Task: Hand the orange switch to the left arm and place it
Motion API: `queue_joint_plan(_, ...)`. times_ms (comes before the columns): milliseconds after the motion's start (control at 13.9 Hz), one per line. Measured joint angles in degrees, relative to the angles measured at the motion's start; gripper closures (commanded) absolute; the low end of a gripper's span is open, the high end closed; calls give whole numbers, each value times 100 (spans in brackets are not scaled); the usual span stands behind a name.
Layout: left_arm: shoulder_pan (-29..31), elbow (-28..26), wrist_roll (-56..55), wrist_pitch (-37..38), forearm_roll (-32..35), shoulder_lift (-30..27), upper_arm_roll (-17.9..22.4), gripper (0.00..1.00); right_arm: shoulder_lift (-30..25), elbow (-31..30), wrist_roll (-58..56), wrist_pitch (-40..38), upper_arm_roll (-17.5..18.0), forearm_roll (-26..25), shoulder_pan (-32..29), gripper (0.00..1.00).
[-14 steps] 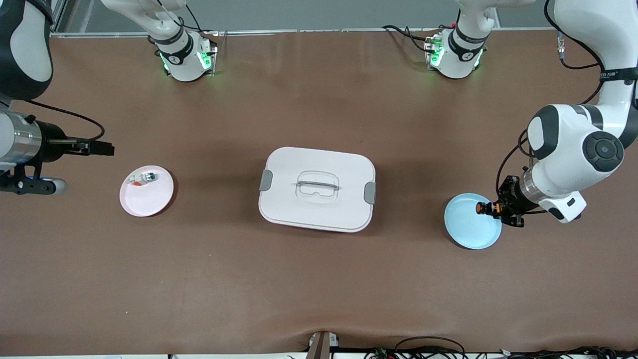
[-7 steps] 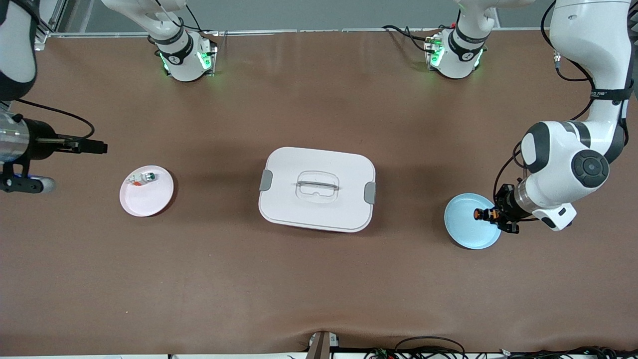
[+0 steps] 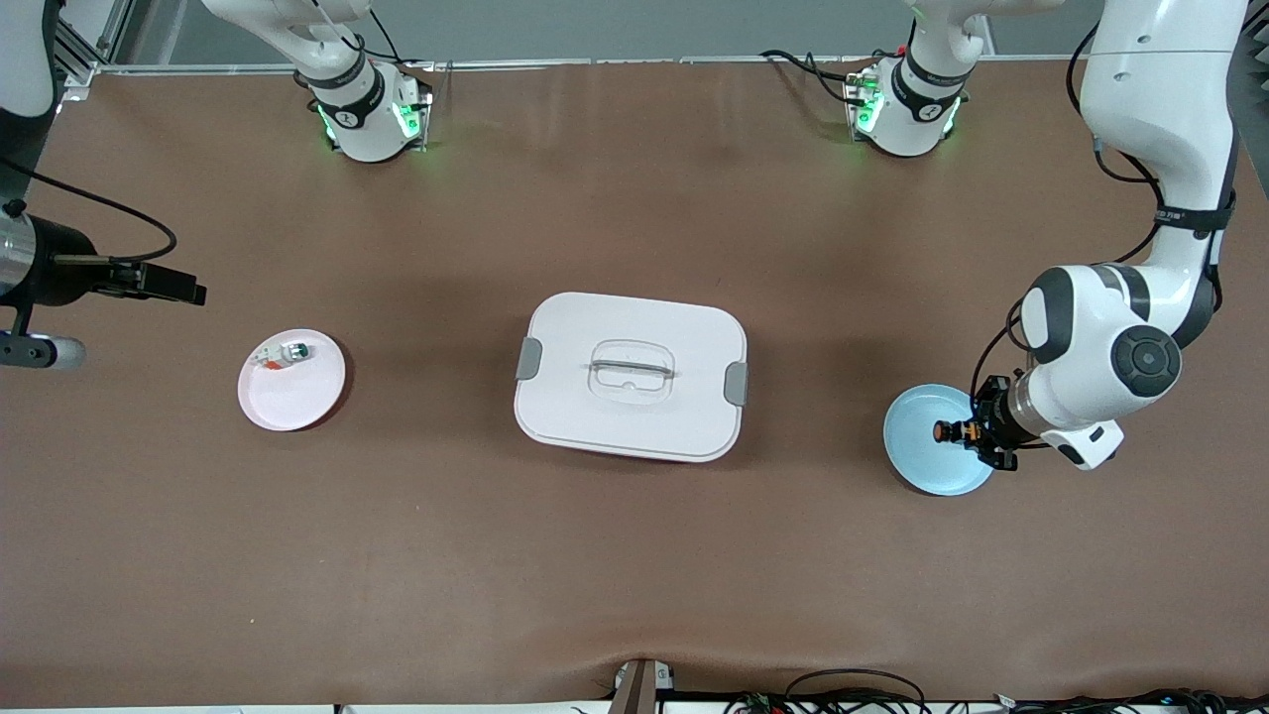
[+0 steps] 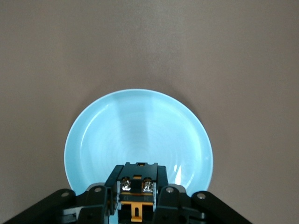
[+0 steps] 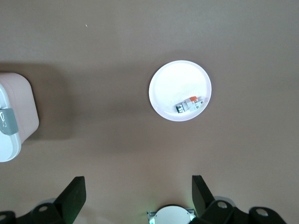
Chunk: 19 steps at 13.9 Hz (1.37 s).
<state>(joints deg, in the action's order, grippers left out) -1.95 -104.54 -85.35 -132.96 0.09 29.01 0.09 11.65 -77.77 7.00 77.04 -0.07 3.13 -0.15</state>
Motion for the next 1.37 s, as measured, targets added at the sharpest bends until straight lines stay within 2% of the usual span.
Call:
queue_joint_plan(288,-1,31,-1,0,117,142,0,100,-255,-222,0,195,0,0,0,0)
queue_joint_plan(1007,11,170,-1,-5,118,540,12,100,-327,-313,-1,202,9,-99,24,0)
queue_joint_plan(1367,20,244,-1,-5,118,605,14,100,-587,-526,-1,367,10,-99,24,0)
